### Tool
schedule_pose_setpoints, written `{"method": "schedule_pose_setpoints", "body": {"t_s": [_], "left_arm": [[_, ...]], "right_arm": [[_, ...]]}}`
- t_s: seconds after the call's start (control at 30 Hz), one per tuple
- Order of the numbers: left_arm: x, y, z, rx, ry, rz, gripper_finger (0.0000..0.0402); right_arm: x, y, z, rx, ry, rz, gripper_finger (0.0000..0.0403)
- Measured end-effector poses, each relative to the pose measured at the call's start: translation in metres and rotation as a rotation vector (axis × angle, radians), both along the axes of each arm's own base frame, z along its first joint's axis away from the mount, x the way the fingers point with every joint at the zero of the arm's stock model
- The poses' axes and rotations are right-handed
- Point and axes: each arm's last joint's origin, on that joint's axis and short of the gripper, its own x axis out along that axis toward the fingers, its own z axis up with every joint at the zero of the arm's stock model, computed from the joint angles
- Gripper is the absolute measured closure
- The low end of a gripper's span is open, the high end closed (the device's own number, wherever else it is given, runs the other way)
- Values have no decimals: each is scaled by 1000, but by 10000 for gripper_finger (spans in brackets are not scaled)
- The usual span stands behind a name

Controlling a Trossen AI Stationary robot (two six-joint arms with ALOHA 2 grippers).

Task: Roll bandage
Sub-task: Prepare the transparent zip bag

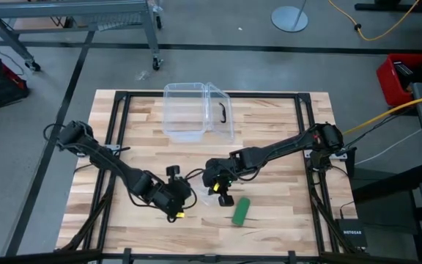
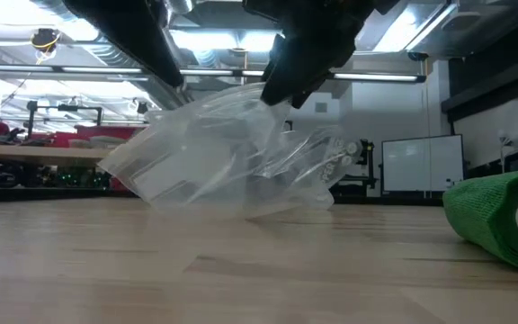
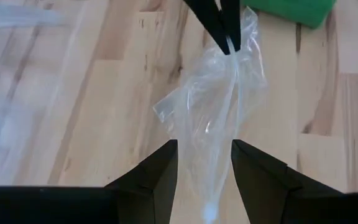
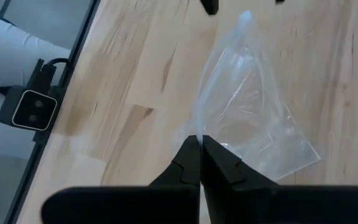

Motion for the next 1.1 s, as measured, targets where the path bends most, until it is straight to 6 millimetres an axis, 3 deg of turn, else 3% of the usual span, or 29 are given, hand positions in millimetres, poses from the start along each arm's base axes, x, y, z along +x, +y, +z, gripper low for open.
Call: {"method": "schedule_pose_setpoints", "body": {"t_s": [0.23,0.57,0.67,0.83,1.1], "left_arm": [[5,-4,-14,38,51,-46,259],[7,-2,-15,51,59,-56,263],[7,-2,-15,59,62,-67,293],[7,-2,-15,64,64,-74,386],[5,-1,-15,62,71,-65,398]], "right_arm": [[3,1,3,31,-40,16,398],[3,2,3,34,-45,18,398],[3,2,3,34,-45,18,398],[4,2,3,34,-47,18,398],[4,1,4,34,-50,17,397]]}}
